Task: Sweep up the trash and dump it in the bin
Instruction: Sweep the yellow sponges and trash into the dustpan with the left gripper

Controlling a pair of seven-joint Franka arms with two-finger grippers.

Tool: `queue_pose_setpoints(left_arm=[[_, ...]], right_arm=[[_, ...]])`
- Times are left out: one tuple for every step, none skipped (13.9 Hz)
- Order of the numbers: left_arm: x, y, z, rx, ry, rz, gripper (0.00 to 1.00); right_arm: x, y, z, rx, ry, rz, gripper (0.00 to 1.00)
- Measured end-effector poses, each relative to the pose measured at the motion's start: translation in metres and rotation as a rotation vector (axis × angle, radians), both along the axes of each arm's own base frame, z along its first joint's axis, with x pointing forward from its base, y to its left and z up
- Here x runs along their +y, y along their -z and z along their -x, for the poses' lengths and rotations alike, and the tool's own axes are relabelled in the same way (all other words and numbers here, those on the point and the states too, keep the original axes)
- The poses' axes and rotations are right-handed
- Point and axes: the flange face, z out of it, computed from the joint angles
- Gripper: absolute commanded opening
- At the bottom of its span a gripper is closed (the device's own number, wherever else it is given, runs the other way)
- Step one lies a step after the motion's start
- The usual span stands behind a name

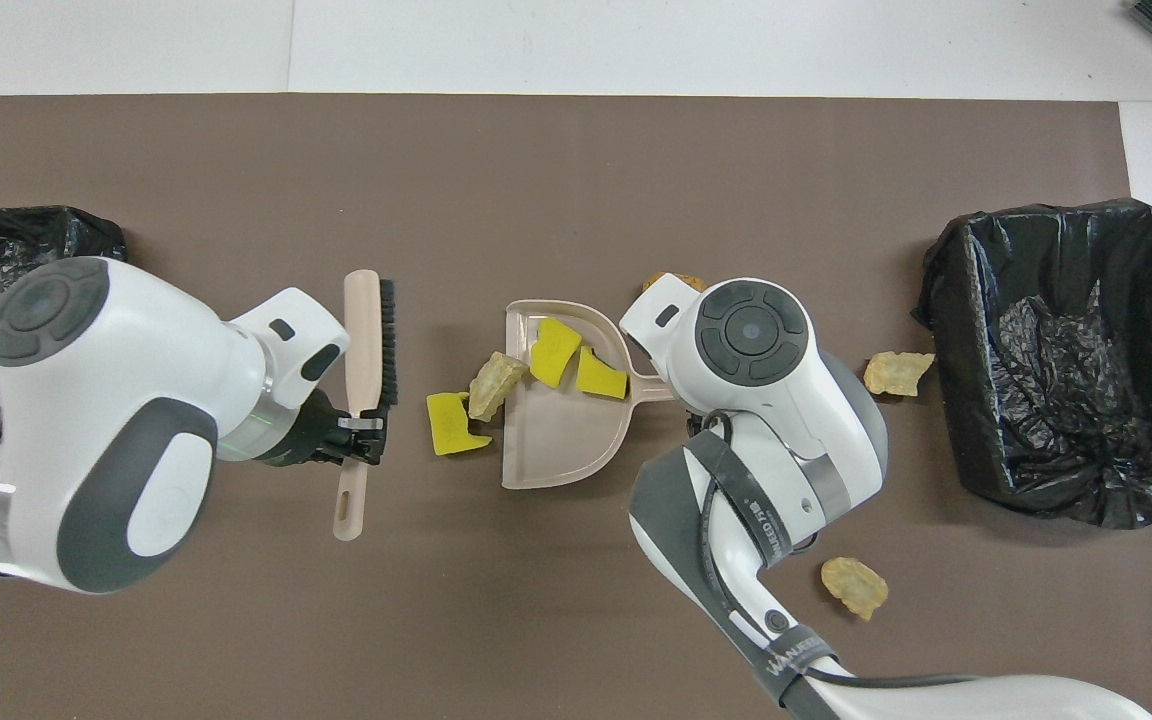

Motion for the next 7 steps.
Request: queue_pose_setpoints(left_arm=[[-0.008, 0.014, 0.012, 0.002, 0.005, -0.011, 0.0], [-0.021, 0.025, 0.021, -0.009, 0.02, -0.017, 0.0], [-0.037, 0.034, 0.031, -0.025, 0.047, -0.019, 0.0], [-0.054, 0.039, 0.039, -0.042, 0.079, -0.015, 0.0], [-0.07, 0.04, 0.048, -0.057, 0.106, -0.01, 0.0], [-0.085, 0.04, 0.055, -0.067, 0.128, 0.001, 0.0], [-0.099, 0.038, 0.062, -0.073, 0.142, 0.023, 0.0]], right_arm=[[0.0, 0.001, 0.0, -0.001, -0.004, 0.0, 0.0], [0.0, 0.002, 0.001, 0.0, -0.005, 0.0, 0.0], [0.0, 0.002, 0.001, 0.0, -0.005, 0.0, 0.0], [0.0, 0.003, 0.001, -0.001, -0.006, -0.001, 0.0], [0.0, 0.003, 0.001, -0.004, -0.006, -0.003, 0.0], [0.001, 0.003, 0.001, -0.01, -0.008, -0.006, 0.0], [0.002, 0.004, 0.001, -0.012, -0.01, -0.008, 0.0]])
